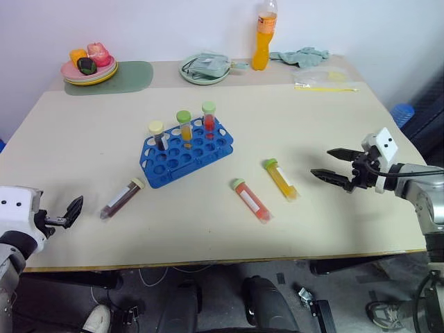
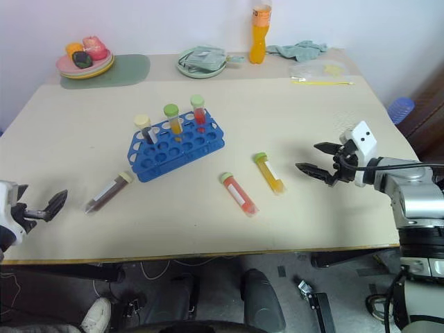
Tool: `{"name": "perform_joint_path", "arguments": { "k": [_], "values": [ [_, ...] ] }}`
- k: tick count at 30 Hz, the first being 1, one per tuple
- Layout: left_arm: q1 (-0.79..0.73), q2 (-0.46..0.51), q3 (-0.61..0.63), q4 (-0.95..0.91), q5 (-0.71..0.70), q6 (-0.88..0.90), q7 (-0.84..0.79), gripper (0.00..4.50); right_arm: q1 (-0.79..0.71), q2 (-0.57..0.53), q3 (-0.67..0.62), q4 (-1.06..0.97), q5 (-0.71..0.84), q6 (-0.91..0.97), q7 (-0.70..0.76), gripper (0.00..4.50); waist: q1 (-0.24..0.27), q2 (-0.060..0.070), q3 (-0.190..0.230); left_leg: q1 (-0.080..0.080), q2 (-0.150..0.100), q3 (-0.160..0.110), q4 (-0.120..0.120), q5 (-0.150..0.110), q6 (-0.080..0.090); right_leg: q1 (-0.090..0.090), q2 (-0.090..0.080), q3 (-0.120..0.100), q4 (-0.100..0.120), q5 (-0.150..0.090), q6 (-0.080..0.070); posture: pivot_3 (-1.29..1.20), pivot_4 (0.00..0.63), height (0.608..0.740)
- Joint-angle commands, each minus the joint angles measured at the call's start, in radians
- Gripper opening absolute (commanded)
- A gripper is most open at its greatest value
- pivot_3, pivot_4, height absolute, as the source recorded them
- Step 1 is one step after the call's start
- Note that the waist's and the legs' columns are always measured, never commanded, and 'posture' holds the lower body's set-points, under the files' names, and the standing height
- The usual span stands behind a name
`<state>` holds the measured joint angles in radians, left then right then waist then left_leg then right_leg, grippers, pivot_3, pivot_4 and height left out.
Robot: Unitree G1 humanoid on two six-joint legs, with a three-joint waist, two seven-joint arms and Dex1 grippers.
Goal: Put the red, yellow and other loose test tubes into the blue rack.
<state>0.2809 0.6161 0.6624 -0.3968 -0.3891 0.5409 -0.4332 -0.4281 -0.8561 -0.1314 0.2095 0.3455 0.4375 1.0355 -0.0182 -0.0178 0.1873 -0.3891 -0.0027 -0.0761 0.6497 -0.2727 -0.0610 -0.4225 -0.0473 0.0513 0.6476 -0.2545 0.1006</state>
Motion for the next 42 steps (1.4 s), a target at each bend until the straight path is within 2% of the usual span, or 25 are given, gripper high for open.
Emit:
{"name": "perform_joint_path", "arguments": {
  "k": [1,8,15,18,23,27,30,33,37,42],
  "values": [
    [0.007,-0.007,0.047,-0.036,-0.011,-0.004,0.012,4.48,-0.032,-0.002,-0.008,0.002,-0.003,-0.009,-0.001,4.50,0.000,0.000,0.000,0.000,0.000,0.000,0.000,0.000,0.000,0.000,0.000,0.000,0.000,0.000,0.000,0.00,0.150,0.740],
    [0.004,-0.026,0.030,-0.056,-0.016,-0.008,0.022,4.48,-0.073,0.013,0.008,-0.003,-0.013,0.013,-0.022,4.50,0.001,0.000,0.000,0.000,0.000,0.000,0.000,0.000,0.000,0.000,0.000,0.000,0.000,0.000,0.000,0.00,0.150,0.740],
    [-0.031,-0.029,-0.042,-0.123,-0.083,-0.005,-0.023,4.48,-0.111,0.041,0.034,-0.142,-0.023,0.181,-0.149,4.50,0.001,0.000,0.000,0.000,0.000,0.000,0.000,0.000,0.000,0.000,0.000,0.000,0.000,0.000,0.000,0.00,0.150,0.740],
    [-0.079,-0.022,-0.188,-0.138,-0.062,-0.025,-0.063,4.48,-0.151,0.064,0.040,-0.250,0.026,0.346,-0.199,4.50,0.001,0.001,0.000,0.000,0.000,0.000,0.000,0.000,0.000,0.000,0.000,0.000,0.000,0.000,0.000,0.00,0.150,0.740],
    [-0.185,-0.035,-0.345,-0.138,-0.087,-0.011,-0.103,4.48,-0.229,0.077,0.037,-0.429,0.134,0.699,-0.271,4.50,0.004,0.001,0.000,-0.001,0.000,-0.001,0.001,0.000,0.000,0.000,0.000,0.000,0.000,0.000,0.000,0.00,0.150,0.740],
    [-0.201,-0.012,-0.415,-0.115,-0.051,-0.031,-0.140,4.48,-0.300,0.135,0.067,-0.581,0.241,0.991,-0.322,4.50,-0.002,0.001,0.000,-0.001,0.000,-0.001,0.000,0.000,0.000,0.000,0.000,0.000,0.000,0.000,0.000,0.00,0.150,0.740],
    [-0.223,-0.014,-0.473,-0.116,-0.052,-0.042,-0.174,4.48,-0.333,0.242,0.208,-0.663,0.314,1.168,-0.484,4.50,-0.006,0.001,0.000,0.000,0.001,-0.001,0.000,0.000,0.000,-0.001,0.001,0.000,0.001,0.000,0.000,0.00,0.150,0.740],
    [-0.226,-0.008,-0.519,-0.119,-0.029,-0.064,-0.193,4.48,-0.363,0.273,0.270,-0.597,0.383,1.177,-0.646,4.50,0.002,0.002,0.000,-0.001,0.000,-0.001,0.000,0.000,0.000,-0.001,0.001,0.000,0.002,0.000,-0.001,0.00,0.150,0.740],
    [-0.227,-0.030,-0.541,-0.126,-0.021,-0.073,-0.178,4.48,-0.468,0.329,0.322,-0.404,0.547,1.177,-0.892,4.50,0.002,0.001,0.000,-0.002,-0.002,-0.001,0.002,0.000,0.000,-0.001,-0.002,0.000,0.000,0.000,0.000,0.00,0.150,0.740],
    [-0.201,-0.047,-0.545,-0.148,-0.017,-0.078,-0.161,4.48,-0.545,0.360,0.384,-0.278,0.756,1.177,-1.158,4.50,-0.003,0.001,0.000,-0.002,0.000,-0.001,0.000,0.000,0.000,-0.002,0.001,0.000,0.001,0.000,-0.001,0.00,0.150,0.740]
  ]
}}
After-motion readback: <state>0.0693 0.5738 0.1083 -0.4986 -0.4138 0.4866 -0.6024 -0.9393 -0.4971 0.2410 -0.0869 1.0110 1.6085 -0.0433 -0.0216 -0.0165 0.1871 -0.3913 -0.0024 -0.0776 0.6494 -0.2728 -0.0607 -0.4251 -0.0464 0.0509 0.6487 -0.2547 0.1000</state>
